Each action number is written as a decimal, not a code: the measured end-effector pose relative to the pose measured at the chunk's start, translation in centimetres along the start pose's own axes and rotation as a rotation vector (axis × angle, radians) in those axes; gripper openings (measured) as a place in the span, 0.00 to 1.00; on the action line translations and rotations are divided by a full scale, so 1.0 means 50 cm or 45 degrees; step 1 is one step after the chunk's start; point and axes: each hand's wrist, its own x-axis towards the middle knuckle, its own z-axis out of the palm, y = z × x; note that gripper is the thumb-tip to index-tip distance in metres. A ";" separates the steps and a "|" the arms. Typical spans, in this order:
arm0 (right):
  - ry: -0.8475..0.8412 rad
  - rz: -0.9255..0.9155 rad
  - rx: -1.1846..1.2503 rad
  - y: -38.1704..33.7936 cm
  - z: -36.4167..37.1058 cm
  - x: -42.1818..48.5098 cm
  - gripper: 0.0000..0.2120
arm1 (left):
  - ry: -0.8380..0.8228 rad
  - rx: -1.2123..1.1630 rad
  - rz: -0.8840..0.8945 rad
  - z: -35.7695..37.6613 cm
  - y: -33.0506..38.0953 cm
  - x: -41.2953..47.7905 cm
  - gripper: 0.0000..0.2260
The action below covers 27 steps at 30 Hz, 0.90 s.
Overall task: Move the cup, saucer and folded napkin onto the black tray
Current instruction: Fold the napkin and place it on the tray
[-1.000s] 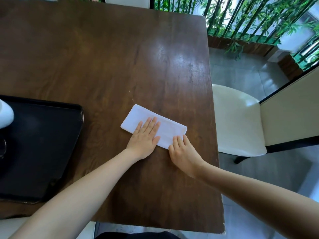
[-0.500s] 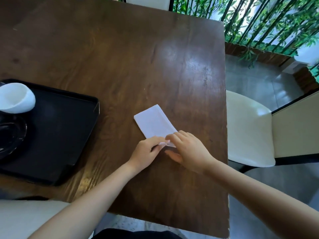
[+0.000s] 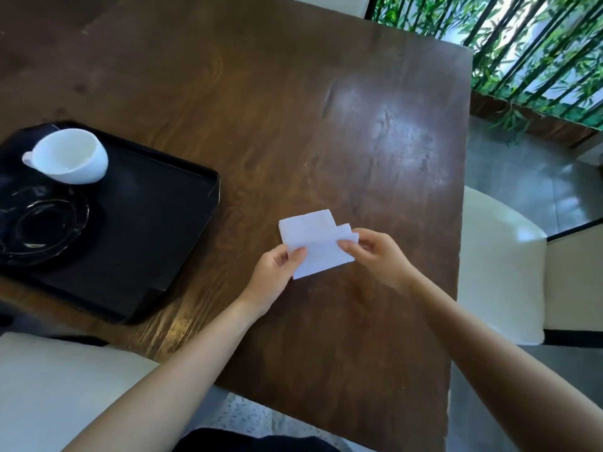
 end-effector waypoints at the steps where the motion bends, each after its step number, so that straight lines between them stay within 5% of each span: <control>1: 0.033 0.006 0.021 -0.003 0.010 0.009 0.17 | 0.079 0.002 0.039 0.005 0.002 0.006 0.06; 10: 0.516 0.144 0.085 0.009 0.093 0.083 0.10 | 0.589 0.372 0.170 0.044 -0.003 0.077 0.12; 21: 0.758 0.213 -0.153 0.013 0.127 0.121 0.16 | 0.758 0.722 0.091 0.042 -0.008 0.122 0.10; 27: 0.679 0.205 -0.062 0.008 0.119 0.132 0.07 | 0.783 0.795 0.051 0.039 -0.009 0.128 0.11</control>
